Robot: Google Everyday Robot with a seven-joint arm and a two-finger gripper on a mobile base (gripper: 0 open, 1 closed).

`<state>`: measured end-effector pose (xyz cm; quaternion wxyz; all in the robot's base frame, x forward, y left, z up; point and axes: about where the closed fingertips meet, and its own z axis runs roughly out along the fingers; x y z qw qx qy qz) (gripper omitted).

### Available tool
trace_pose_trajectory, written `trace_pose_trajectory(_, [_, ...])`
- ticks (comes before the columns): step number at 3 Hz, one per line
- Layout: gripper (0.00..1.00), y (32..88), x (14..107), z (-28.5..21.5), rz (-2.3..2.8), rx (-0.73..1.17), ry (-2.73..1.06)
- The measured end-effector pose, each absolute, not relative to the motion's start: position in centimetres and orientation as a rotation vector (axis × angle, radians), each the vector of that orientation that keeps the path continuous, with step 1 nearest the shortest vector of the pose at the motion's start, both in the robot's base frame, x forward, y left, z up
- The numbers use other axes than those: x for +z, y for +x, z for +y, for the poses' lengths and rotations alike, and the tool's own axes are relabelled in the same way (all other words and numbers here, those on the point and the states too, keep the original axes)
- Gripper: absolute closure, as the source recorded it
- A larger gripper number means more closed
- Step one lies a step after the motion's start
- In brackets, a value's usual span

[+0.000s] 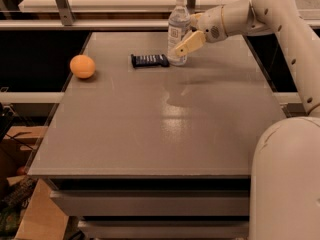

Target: Move blue plastic bottle near rxbar blueberry

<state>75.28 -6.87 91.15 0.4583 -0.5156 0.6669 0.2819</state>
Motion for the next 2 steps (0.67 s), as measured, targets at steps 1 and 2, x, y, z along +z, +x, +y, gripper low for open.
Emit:
trace_pose_trajectory(1, [0.0, 74.6, 91.22, -6.71, 1.628, 0.728, -1.296])
trace_pose_trajectory(2, [0.0, 74.02, 91.2, -6.59, 1.62, 0.754, -1.314])
